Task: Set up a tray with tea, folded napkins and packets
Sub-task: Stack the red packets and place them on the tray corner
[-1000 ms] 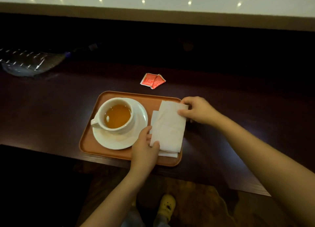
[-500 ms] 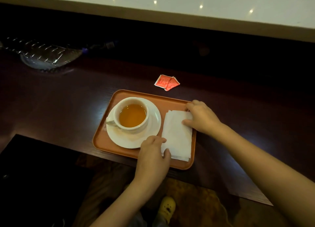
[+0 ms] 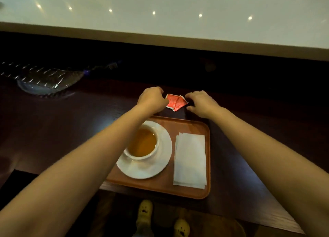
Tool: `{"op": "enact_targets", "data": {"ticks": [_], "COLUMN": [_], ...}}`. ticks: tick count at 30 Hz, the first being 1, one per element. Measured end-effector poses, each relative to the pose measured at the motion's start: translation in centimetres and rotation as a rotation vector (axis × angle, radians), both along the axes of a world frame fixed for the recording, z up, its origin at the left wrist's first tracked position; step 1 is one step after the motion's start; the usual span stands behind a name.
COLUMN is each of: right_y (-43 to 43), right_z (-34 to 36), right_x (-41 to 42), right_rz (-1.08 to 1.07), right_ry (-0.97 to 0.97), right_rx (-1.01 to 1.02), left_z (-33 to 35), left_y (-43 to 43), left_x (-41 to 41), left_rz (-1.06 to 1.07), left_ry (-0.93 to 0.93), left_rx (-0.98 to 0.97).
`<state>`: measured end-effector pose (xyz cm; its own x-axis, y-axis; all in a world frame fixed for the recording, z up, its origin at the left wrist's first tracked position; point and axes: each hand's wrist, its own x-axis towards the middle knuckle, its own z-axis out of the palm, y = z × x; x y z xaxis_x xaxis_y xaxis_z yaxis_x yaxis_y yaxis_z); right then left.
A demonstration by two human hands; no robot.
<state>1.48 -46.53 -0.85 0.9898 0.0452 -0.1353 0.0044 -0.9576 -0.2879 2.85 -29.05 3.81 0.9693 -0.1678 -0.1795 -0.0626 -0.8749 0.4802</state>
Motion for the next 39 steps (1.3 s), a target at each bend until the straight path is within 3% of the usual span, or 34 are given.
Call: {"op": "enact_targets", "data": {"ticks": [5,8,15,21,29,32,36,39], "right_y": [0.4,0.3,0.0,-0.2,0.4,-0.1,-0.4,-0.9], "right_z": [-1.5,-2.4,-3.3,-3.5,-1.7,-1.1,-0.6,-0.3], "right_x": [1.8,2.0,1.8,1.4,2.2,2.1,1.7,1.2], "right_rz": [0.061,0.068,0.034,0.017,-0.062,0.118,0.227,0.205], "right_ry": [0.055,0.028,-0.101,-0.175,-0.291,-0.228,-0.209,-0.200], "right_rx": [-0.123,-0.130,-0.039,0.007,0.287,0.237,0.135,0.147], "left_z": [-3.3,-5.0,-6.3,-6.7,-5.9,-5.3,-4.3,-3.6], "left_y": [-1.7,-2.7,-3.1,-2.9,-1.4,-1.0,-0.8,-0.8], "left_x": [4.2,4.9,5.2,5.5,6.8,7.7,7.3,6.7], "left_rz": [-0.141,-0.246,-0.365,-0.460,-0.484,-0.476,-0.388,-0.384], "left_ry": [0.094,0.038,-0.079,-0.129,-0.122,0.049,0.427,0.482], "left_rx": [0.203,0.290,0.224,0.284,0.036,-0.109,-0.500,-0.578]}}
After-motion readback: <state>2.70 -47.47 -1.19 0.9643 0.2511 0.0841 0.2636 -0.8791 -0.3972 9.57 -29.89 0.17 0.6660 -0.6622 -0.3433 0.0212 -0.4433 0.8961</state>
